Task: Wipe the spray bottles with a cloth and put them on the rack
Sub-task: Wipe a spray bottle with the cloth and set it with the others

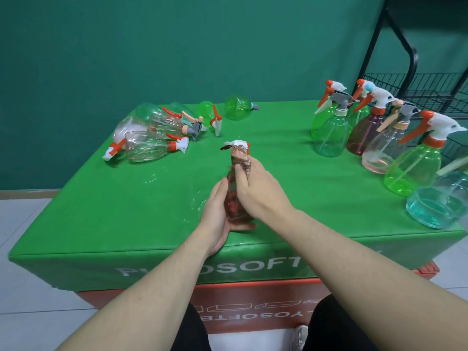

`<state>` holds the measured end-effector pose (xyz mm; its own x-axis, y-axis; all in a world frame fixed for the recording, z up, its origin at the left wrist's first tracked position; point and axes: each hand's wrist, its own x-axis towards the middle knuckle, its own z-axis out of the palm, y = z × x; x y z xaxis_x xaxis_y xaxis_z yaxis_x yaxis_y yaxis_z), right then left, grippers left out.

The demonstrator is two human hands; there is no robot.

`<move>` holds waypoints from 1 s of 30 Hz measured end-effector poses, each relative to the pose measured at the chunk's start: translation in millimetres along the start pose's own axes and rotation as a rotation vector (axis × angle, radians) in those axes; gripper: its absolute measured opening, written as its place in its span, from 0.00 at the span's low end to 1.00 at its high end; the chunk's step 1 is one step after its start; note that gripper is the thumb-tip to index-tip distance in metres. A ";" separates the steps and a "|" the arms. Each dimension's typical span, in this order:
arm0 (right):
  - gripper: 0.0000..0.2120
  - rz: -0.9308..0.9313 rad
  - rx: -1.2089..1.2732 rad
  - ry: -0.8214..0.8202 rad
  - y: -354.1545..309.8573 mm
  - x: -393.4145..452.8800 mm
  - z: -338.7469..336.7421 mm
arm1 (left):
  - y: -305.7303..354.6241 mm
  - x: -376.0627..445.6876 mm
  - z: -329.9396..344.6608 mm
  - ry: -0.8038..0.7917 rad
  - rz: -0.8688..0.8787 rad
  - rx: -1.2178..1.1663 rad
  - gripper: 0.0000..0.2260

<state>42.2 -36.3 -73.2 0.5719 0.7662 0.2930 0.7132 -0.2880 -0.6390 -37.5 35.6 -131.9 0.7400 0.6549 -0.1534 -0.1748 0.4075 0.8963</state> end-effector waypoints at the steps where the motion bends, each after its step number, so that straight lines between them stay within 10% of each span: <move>1: 0.16 -0.016 0.024 0.007 1.0 -2.2 0.8 | -0.1 -0.3 0.6 0.007 0.005 0.000 0.16; 9: 0.32 -0.150 -0.161 -0.030 11.4 -33.5 17.2 | -5.5 6.6 1.3 0.046 0.068 -0.043 0.17; 30: 0.29 -0.230 -0.228 -0.051 29.9 -72.0 22.8 | -2.9 4.0 -1.0 -0.001 0.010 0.018 0.26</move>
<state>13.1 -86.9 -129.7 0.3687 0.8520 0.3716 0.8969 -0.2211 -0.3829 -34.7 37.7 -135.5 0.7386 0.6586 -0.1439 -0.1706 0.3890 0.9053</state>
